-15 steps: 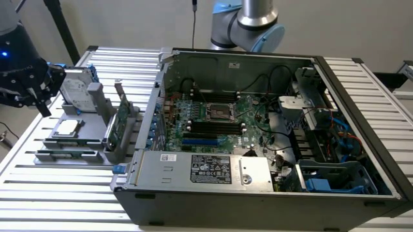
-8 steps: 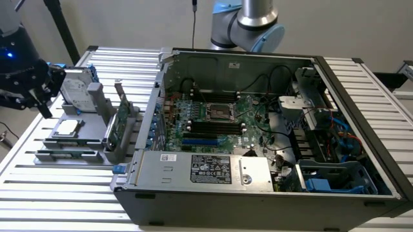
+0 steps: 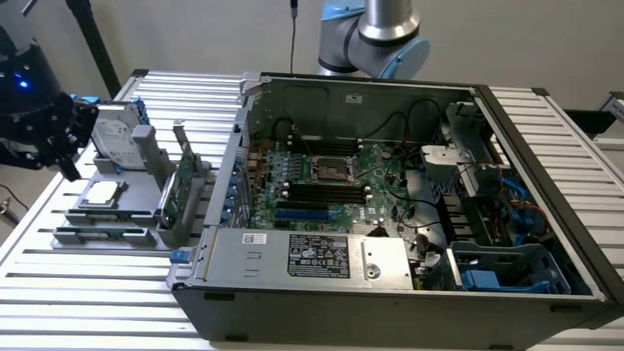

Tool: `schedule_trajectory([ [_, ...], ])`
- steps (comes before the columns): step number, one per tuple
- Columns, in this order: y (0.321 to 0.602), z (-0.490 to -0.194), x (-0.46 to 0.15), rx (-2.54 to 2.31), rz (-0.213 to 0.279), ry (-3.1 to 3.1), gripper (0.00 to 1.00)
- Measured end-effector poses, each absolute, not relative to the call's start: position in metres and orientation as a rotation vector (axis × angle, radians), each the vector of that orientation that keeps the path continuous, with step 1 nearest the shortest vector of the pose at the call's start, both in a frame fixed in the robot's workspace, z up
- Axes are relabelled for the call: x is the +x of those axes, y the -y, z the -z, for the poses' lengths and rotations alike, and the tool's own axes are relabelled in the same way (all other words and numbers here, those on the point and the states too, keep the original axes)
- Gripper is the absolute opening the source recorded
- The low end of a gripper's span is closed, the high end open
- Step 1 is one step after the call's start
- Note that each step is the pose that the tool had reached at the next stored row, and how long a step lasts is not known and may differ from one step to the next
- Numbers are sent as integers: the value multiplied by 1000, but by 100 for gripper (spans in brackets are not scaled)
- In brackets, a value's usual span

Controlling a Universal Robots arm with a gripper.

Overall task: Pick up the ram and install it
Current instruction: 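Pick up the ram and move it above insertion slot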

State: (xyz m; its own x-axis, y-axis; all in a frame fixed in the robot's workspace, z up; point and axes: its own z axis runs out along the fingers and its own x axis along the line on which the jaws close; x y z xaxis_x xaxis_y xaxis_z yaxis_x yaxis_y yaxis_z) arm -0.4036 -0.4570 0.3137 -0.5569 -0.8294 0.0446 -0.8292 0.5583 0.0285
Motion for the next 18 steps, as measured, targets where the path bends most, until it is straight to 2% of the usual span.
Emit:
schedule_trajectory([
  [18,457,-306,-404,1878,-7,2452,11],
])
